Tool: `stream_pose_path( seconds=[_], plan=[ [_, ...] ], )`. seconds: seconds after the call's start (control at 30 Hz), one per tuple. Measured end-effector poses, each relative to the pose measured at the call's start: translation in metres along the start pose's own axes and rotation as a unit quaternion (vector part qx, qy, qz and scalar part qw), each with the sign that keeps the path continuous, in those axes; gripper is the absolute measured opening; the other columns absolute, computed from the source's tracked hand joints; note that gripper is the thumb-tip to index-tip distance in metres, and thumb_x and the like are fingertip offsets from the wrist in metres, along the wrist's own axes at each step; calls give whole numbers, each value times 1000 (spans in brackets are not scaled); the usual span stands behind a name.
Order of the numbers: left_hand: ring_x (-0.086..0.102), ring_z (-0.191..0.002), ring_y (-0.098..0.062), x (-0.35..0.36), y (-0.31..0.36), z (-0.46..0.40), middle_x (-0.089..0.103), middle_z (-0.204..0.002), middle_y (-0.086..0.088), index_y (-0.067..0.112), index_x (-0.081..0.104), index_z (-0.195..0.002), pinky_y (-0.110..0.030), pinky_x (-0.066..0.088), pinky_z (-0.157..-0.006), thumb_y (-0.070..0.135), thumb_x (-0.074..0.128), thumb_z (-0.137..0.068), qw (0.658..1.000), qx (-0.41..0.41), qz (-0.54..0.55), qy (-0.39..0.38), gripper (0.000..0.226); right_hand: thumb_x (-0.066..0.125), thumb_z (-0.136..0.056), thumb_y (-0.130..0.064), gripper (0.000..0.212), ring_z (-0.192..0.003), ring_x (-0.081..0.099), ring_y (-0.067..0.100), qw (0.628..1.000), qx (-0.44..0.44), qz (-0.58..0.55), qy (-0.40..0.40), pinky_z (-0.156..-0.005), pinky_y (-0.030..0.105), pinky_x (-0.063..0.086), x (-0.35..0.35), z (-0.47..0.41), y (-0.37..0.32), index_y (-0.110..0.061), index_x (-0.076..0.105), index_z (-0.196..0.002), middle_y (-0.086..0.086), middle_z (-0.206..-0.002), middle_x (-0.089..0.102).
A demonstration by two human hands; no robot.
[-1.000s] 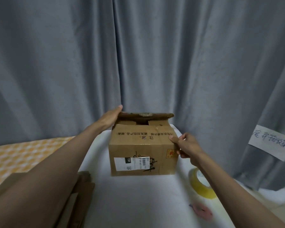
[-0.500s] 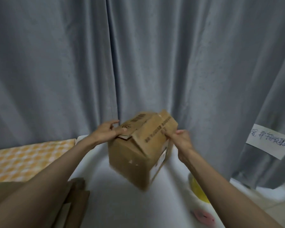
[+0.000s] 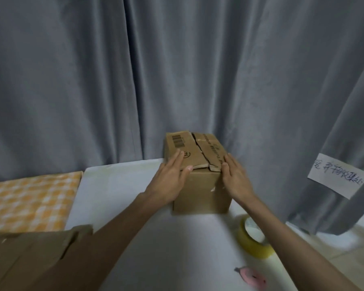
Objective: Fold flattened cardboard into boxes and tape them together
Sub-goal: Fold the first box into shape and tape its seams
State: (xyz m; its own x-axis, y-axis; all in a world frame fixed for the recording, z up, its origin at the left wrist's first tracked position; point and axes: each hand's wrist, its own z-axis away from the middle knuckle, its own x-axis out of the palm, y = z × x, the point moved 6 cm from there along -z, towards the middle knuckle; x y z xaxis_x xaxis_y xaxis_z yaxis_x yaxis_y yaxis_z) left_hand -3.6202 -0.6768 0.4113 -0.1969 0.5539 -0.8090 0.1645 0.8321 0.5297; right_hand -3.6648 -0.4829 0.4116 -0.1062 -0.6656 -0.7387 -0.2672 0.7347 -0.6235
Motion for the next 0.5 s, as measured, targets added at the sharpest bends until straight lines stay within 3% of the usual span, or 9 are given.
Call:
stream_pose_path(
  seconds=[0.2,0.4,0.5],
  plan=[
    [22,-147,-28,19,1,-54,7,-166,4,19,12,-158,-45,25,-118,49,19,-105,996,-9,-82,-17,61,20,-109,-27,51,-151,22,20,994,-27,104,9,-123,33,13,10,-55,24,-6,30,-155,9,-163,29],
    [15,-149,-29,23,-4,-74,13,-165,0,17,13,-157,-43,16,-121,47,14,-105,979,5,-203,-21,60,17,-109,-29,52,-151,22,24,990,-20,141,4,-124,38,14,16,-76,30,-9,27,-156,7,-164,25],
    [10,-151,-29,21,-2,-75,5,-166,1,19,6,-158,-44,12,-122,48,12,-105,977,-26,-209,-44,61,13,-108,-31,54,-153,15,26,986,14,160,-51,-124,43,12,13,-78,28,-12,20,-158,5,-167,17]
  ],
)
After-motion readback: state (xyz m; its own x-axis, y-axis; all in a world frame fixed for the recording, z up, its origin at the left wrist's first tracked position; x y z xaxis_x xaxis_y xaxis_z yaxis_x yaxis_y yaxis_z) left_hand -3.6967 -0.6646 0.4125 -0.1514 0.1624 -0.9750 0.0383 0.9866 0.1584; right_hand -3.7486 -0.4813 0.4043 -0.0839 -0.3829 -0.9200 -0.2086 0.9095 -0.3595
